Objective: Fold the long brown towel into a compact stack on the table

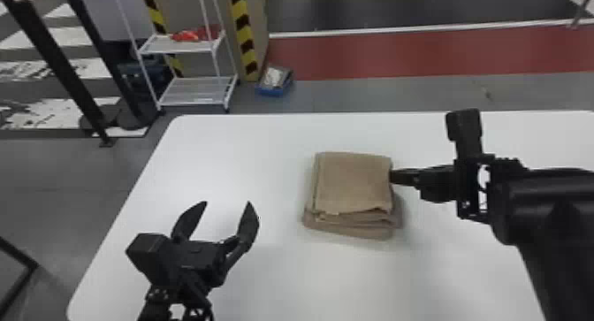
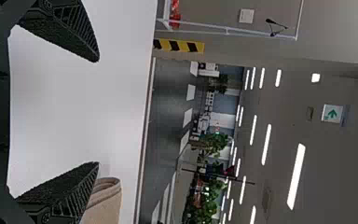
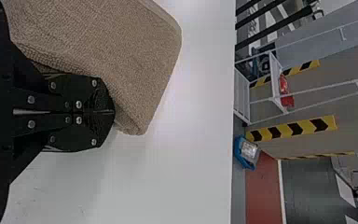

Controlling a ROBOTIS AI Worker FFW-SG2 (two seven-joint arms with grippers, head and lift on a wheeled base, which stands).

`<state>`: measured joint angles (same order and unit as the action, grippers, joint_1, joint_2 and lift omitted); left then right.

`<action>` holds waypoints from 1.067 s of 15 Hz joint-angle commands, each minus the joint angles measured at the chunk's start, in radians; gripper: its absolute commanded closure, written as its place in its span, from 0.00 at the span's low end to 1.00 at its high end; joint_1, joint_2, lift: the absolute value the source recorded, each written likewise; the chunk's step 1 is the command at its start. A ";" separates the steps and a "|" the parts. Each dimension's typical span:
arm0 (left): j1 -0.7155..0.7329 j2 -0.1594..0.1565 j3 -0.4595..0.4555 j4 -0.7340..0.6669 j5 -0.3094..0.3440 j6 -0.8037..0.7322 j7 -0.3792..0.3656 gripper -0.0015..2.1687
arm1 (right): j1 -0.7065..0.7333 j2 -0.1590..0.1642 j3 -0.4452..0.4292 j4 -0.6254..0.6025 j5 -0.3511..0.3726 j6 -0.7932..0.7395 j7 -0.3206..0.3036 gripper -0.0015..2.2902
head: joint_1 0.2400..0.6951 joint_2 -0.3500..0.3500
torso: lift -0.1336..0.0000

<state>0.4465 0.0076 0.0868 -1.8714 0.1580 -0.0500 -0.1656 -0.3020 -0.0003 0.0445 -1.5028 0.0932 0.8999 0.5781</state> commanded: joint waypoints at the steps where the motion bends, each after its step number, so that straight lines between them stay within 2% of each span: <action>1: -0.003 0.000 0.001 0.003 0.000 0.000 0.000 0.04 | -0.031 0.001 0.014 0.052 0.000 -0.038 -0.009 0.85 | 1.00 0.70 | 0.08; 5: -0.005 0.000 0.001 0.006 0.000 0.000 -0.002 0.04 | -0.059 0.001 0.026 0.111 0.000 -0.134 -0.027 0.85 | 1.00 0.71 | 0.08; 7: -0.002 0.000 0.008 0.006 0.002 -0.003 -0.002 0.04 | -0.026 0.001 0.012 0.082 0.000 -0.134 -0.030 0.85 | 1.00 0.71 | 0.08; 11: -0.006 -0.003 0.005 0.012 0.002 0.000 -0.003 0.04 | 0.086 0.001 0.040 -0.175 0.057 -0.094 -0.073 0.85 | 1.00 0.70 | 0.08; 13: -0.006 -0.003 0.004 0.012 0.002 0.000 -0.003 0.04 | 0.104 0.001 0.069 -0.231 0.051 -0.094 -0.093 0.85 | 1.00 0.70 | 0.08; 14: -0.005 -0.003 0.007 0.012 0.002 -0.003 -0.003 0.04 | 0.092 0.001 0.081 -0.220 0.051 -0.109 -0.101 0.85 | 1.00 0.71 | 0.08; 16: 0.001 -0.003 0.010 0.012 0.003 -0.003 -0.005 0.04 | 0.040 0.001 0.103 -0.117 0.056 -0.134 -0.118 0.85 | 1.00 0.72 | 0.08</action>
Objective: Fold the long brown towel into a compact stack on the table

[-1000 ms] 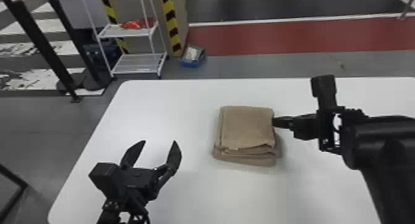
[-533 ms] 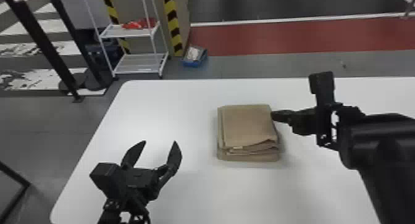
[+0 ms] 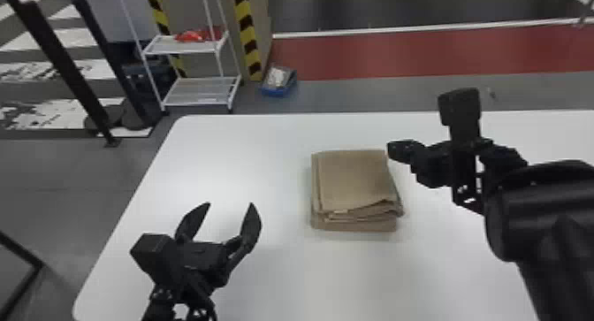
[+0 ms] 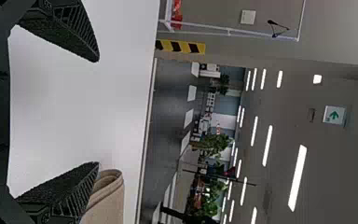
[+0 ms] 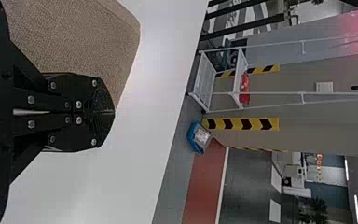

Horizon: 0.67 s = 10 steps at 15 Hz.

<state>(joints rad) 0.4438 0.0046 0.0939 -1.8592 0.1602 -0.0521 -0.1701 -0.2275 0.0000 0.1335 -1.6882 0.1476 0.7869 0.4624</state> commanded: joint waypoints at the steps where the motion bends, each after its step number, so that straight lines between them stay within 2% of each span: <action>1: 0.006 0.002 0.004 0.000 0.001 -0.007 0.000 0.04 | -0.064 0.001 0.014 0.142 0.001 -0.036 -0.002 0.85 | 1.00 0.73 | 0.08; 5: 0.001 0.002 0.006 0.011 0.004 -0.010 0.000 0.04 | -0.121 0.001 0.038 0.331 0.013 -0.131 -0.030 0.85 | 1.00 0.74 | 0.08; 10: -0.002 0.002 0.004 0.014 0.009 -0.013 -0.003 0.04 | -0.144 0.001 0.071 0.409 0.055 -0.165 -0.030 0.85 | 1.00 0.74 | 0.08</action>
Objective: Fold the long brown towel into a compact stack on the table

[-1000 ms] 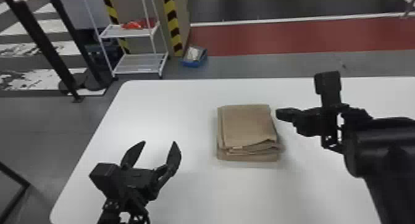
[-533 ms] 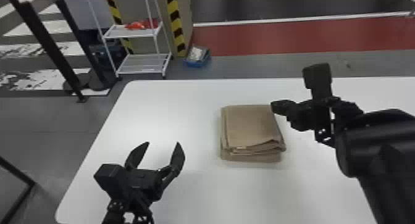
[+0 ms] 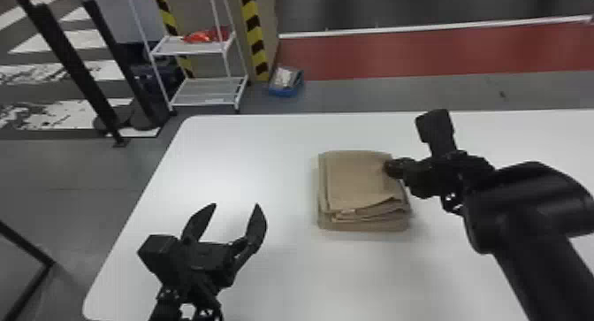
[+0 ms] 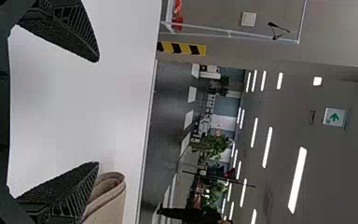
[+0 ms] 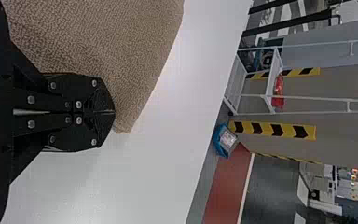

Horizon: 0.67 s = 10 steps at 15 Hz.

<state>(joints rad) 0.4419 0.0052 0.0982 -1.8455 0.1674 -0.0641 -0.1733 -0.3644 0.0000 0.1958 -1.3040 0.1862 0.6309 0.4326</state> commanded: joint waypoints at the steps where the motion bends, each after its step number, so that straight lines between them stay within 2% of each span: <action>1: 0.000 0.001 0.000 0.005 0.003 -0.007 0.000 0.04 | -0.011 0.001 0.010 0.039 0.021 -0.015 0.000 0.85 | 1.00 0.74 | 0.08; 3: 0.000 0.001 0.001 0.008 0.003 -0.010 0.000 0.04 | -0.007 0.001 0.010 0.037 0.024 -0.024 0.000 0.85 | 1.00 0.74 | 0.08; 4: 0.003 0.001 0.001 0.008 0.006 -0.016 -0.003 0.04 | 0.021 0.001 0.004 -0.004 0.019 -0.024 0.000 0.85 | 1.00 0.74 | 0.08; 8: 0.004 -0.001 0.011 0.006 0.014 -0.019 -0.008 0.04 | 0.179 0.001 0.028 -0.337 0.018 0.056 -0.002 0.85 | 1.00 0.76 | 0.08; 10: 0.004 0.001 0.012 0.008 0.014 -0.022 -0.008 0.04 | 0.263 0.001 0.065 -0.445 0.024 0.092 0.011 0.85 | 1.00 0.78 | 0.08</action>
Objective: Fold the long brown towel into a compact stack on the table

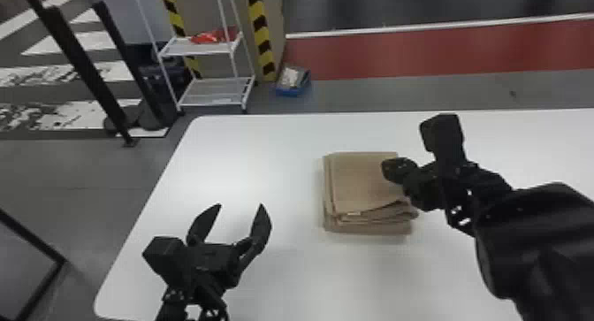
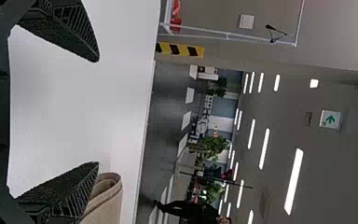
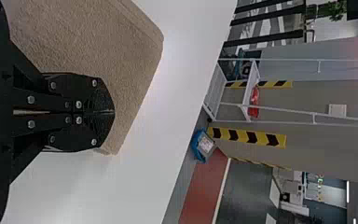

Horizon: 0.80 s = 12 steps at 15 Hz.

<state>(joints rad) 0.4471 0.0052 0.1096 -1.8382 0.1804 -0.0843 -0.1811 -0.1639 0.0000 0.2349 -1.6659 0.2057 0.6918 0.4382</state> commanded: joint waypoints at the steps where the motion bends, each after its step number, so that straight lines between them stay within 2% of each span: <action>1: -0.001 -0.001 0.001 0.000 0.001 -0.002 0.000 0.04 | 0.092 0.001 0.037 -0.107 0.011 0.047 0.014 0.85 | 1.00 0.80 | 0.08; 3: -0.002 0.001 0.001 0.004 0.001 0.001 0.000 0.04 | 0.138 0.001 0.046 -0.124 0.031 0.065 0.019 0.85 | 1.00 0.85 | 0.08; 6: -0.002 -0.001 0.001 0.005 0.002 -0.002 -0.001 0.04 | 0.182 0.001 0.046 -0.130 0.043 0.084 0.019 0.85 | 1.00 0.86 | 0.08; 9: -0.002 -0.002 0.001 0.005 0.002 0.001 -0.005 0.04 | 0.210 0.001 0.037 -0.130 0.035 0.004 0.017 0.85 | 1.00 0.87 | 0.08; 12: 0.001 -0.002 -0.002 -0.003 0.002 -0.002 -0.006 0.04 | 0.244 0.001 0.011 -0.232 -0.003 -0.076 0.005 0.85 | 1.00 0.87 | 0.08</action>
<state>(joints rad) 0.4452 0.0032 0.1090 -1.8359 0.1825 -0.0853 -0.1863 0.0597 0.0000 0.2593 -1.8402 0.2276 0.6642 0.4462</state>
